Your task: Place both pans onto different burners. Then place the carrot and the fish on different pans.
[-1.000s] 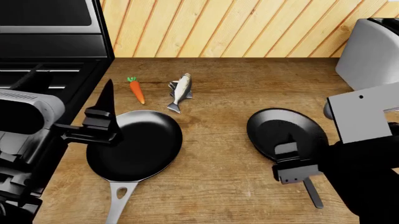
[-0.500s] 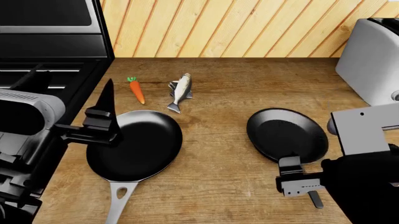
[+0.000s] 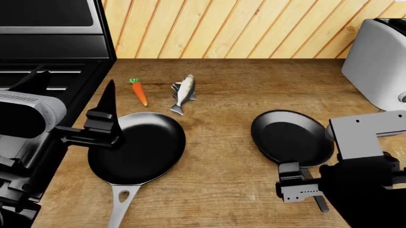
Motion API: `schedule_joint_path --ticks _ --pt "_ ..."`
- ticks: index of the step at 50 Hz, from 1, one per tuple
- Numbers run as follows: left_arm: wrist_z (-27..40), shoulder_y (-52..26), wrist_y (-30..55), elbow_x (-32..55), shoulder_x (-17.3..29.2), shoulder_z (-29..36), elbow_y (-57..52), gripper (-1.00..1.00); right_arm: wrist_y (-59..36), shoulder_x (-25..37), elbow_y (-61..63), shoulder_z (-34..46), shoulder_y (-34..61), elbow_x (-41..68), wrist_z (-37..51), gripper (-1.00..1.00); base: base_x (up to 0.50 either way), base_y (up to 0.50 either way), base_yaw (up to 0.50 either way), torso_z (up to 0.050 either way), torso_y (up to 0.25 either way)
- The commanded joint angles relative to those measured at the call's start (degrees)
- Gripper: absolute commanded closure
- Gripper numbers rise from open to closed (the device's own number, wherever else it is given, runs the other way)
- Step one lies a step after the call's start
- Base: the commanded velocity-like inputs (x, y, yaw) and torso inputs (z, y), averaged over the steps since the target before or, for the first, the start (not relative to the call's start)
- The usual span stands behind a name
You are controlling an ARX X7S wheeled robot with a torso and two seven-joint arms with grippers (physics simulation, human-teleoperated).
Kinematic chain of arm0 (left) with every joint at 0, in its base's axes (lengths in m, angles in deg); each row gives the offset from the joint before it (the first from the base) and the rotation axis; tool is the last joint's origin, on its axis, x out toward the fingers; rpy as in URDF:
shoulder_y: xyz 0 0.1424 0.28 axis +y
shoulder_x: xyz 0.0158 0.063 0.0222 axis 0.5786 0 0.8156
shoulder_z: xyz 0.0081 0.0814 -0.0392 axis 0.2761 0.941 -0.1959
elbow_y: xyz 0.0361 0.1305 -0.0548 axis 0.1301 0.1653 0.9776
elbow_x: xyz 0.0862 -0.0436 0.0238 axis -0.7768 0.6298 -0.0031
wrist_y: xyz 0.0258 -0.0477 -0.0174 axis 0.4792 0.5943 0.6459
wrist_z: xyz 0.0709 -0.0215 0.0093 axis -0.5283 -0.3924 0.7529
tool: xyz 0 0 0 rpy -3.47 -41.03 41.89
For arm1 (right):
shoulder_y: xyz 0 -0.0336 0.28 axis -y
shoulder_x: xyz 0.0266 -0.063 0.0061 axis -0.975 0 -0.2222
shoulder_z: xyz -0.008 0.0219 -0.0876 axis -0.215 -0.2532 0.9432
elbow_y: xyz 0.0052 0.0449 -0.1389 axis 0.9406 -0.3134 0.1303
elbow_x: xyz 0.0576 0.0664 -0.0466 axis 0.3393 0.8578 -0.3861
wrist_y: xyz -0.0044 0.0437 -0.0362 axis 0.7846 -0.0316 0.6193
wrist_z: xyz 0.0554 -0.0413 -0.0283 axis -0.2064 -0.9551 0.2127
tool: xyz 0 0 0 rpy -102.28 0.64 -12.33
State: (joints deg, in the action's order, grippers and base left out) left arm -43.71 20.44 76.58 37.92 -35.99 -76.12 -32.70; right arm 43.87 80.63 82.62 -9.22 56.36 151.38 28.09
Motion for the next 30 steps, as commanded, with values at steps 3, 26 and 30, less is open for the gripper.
schedule_joint_path --ticks 3,26,30 --pt "0.99 -0.46 -0.38 0.89 0.73 0.35 0.05 -1.00 0.99 1.07 -2.44 0.18 -1.63 -1.29 -3.26 -1.00 0.00 0.00 0.00 0.000 0.000" --pt "1.44 -0.94 -1.14 0.98 1.23 1.69 0.78 -1.00 1.62 -0.22 -5.11 1.79 -4.81 -4.29 -6.03 -1.00 0.00 0.00 0.00 0.000 0.000" --pt "1.46 -0.80 -1.32 0.83 1.32 1.79 0.85 -1.00 1.93 -0.57 -5.90 2.12 -5.57 -5.03 -6.72 -1.00 0.00 0.00 0.00 0.000 0.000"
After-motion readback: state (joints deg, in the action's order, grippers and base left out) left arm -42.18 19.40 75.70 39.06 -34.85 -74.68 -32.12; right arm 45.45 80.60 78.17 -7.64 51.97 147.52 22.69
